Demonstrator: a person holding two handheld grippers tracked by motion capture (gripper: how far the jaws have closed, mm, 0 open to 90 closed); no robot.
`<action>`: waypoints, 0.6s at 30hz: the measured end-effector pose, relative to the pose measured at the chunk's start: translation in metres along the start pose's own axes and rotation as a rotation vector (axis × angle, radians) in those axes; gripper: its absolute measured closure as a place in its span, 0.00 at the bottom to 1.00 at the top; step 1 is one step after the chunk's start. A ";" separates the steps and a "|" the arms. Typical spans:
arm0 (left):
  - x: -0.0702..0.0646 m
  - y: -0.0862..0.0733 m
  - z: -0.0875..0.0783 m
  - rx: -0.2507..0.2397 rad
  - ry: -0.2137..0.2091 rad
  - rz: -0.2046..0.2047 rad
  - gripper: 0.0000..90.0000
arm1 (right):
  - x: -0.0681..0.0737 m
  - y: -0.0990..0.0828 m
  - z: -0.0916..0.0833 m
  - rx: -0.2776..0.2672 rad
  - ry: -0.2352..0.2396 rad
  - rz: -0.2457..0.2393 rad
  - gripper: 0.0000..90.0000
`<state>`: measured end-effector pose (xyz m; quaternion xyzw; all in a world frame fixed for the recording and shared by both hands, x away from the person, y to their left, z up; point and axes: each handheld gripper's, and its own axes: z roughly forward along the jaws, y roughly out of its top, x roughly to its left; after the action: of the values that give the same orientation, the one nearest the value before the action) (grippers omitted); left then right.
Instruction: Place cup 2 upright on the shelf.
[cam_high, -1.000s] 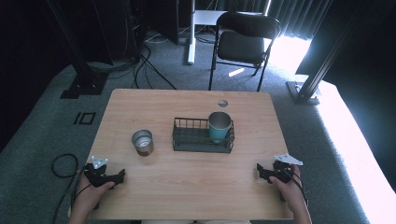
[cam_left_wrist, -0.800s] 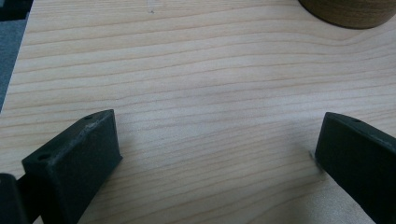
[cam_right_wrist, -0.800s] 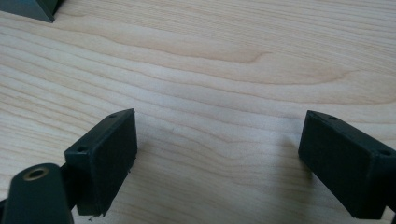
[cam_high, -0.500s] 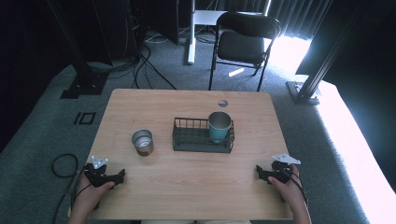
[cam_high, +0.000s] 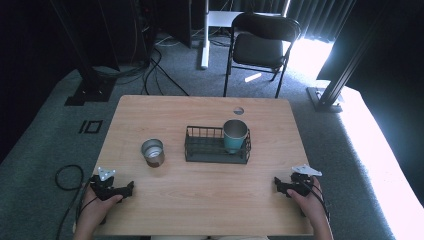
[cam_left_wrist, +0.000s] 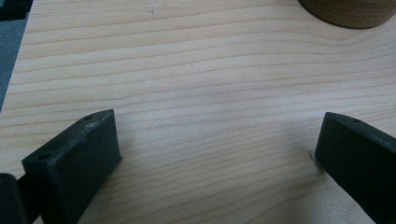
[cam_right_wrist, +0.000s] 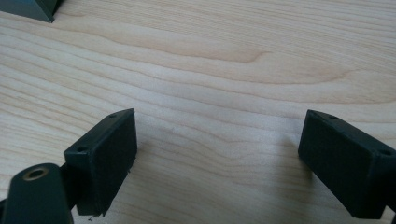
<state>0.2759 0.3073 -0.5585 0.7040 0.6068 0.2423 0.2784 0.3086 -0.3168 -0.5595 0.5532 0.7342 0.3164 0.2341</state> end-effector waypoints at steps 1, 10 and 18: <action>0.000 0.000 0.000 0.000 0.000 0.000 0.01 | 0.000 0.000 0.000 0.000 0.000 0.001 0.12; 0.002 -0.003 -0.003 -0.002 -0.039 0.043 0.01 | 0.000 0.000 0.000 0.000 0.000 0.000 0.12; -0.001 -0.003 -0.007 -0.031 -0.063 0.082 0.01 | 0.000 0.000 0.000 0.000 0.000 0.000 0.12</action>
<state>0.2689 0.3075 -0.5554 0.7309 0.5647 0.2407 0.2982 0.3086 -0.3167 -0.5595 0.5532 0.7342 0.3162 0.2342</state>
